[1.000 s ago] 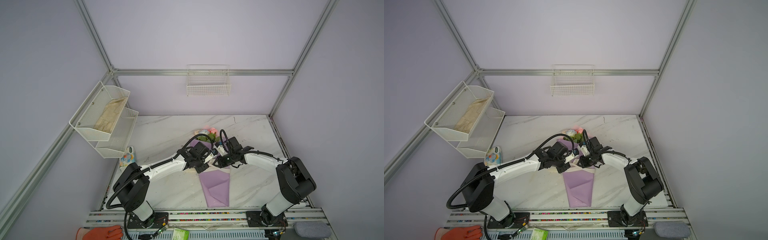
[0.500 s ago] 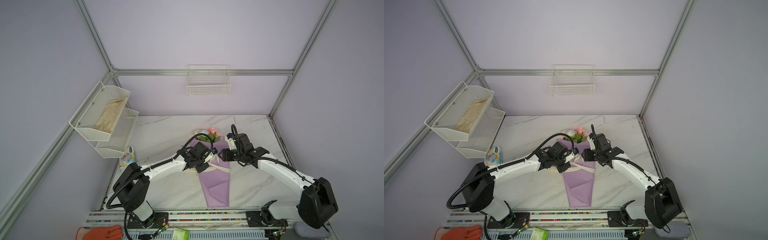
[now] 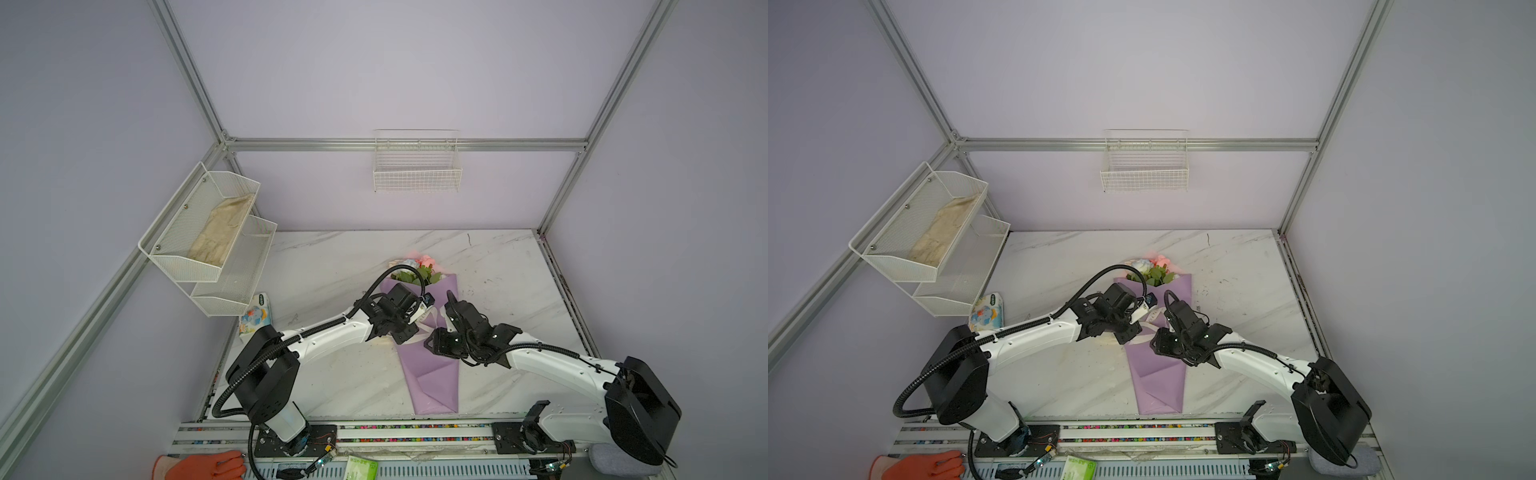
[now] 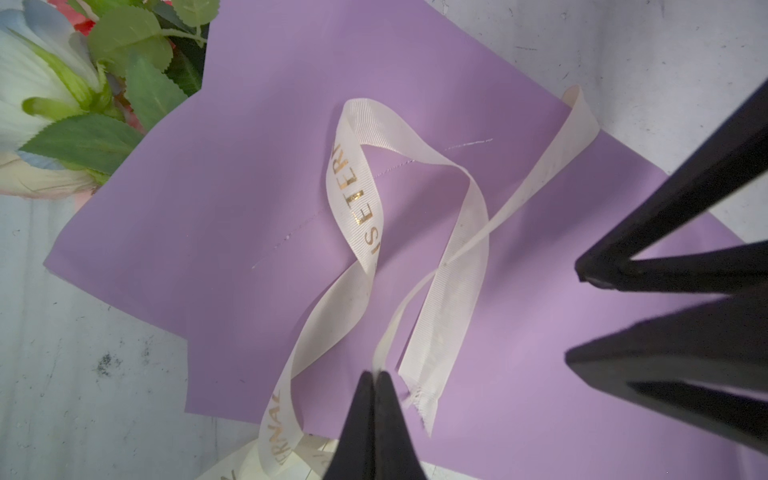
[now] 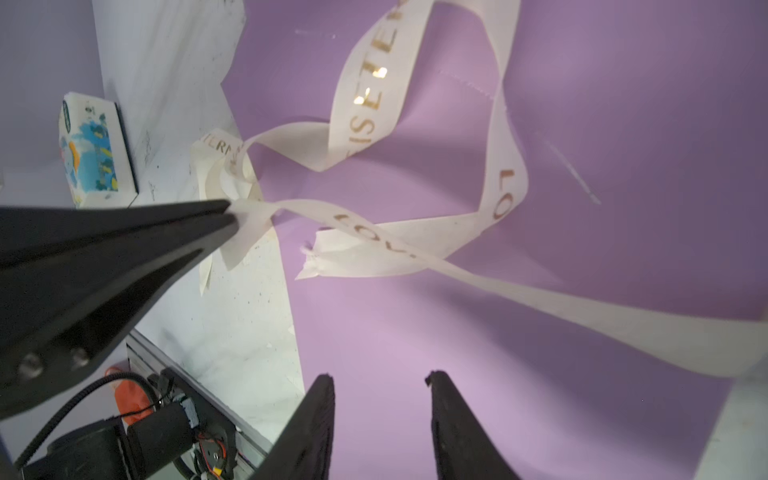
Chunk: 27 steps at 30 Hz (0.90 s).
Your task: Tie the bouquet of fake flowers
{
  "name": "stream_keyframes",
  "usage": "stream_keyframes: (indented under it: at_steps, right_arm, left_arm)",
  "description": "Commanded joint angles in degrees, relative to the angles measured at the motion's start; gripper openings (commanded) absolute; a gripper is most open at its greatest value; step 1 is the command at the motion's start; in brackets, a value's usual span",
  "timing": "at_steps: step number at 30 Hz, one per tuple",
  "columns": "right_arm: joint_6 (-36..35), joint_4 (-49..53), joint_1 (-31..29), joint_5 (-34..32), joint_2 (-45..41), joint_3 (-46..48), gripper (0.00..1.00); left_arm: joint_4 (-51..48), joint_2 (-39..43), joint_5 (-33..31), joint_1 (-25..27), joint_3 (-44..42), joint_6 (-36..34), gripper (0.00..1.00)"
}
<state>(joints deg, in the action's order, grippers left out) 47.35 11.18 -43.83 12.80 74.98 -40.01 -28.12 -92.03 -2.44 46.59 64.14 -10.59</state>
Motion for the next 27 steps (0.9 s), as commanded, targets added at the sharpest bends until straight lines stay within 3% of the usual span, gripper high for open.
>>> stream_keyframes:
  at_steps: [1,12,19,25,27]
  right_arm:
    - [9.09,-7.56,-0.55,-5.69,1.85,0.83,0.42]
    - [19.58,-12.18,-3.56,-16.16,8.26,2.35,0.37]
    - [20.67,-12.77,-4.55,-21.43,10.40,0.69,0.33]
    - [20.07,-11.14,-4.61,-23.29,13.87,-0.86,0.19]
    - [20.04,-10.44,-4.68,-23.94,13.61,-0.88,0.11]
  left_arm:
    - [1.38,-0.43,-0.45,0.16,1.08,2.64,0.00]
    - [1.87,-1.40,0.49,0.17,1.18,4.12,0.00]
    - [2.31,-1.79,0.94,0.17,1.41,4.55,0.00]
    - [2.29,-1.85,0.94,0.13,1.51,4.71,0.00]
    - [2.50,-1.76,0.82,0.13,1.25,5.01,0.00]
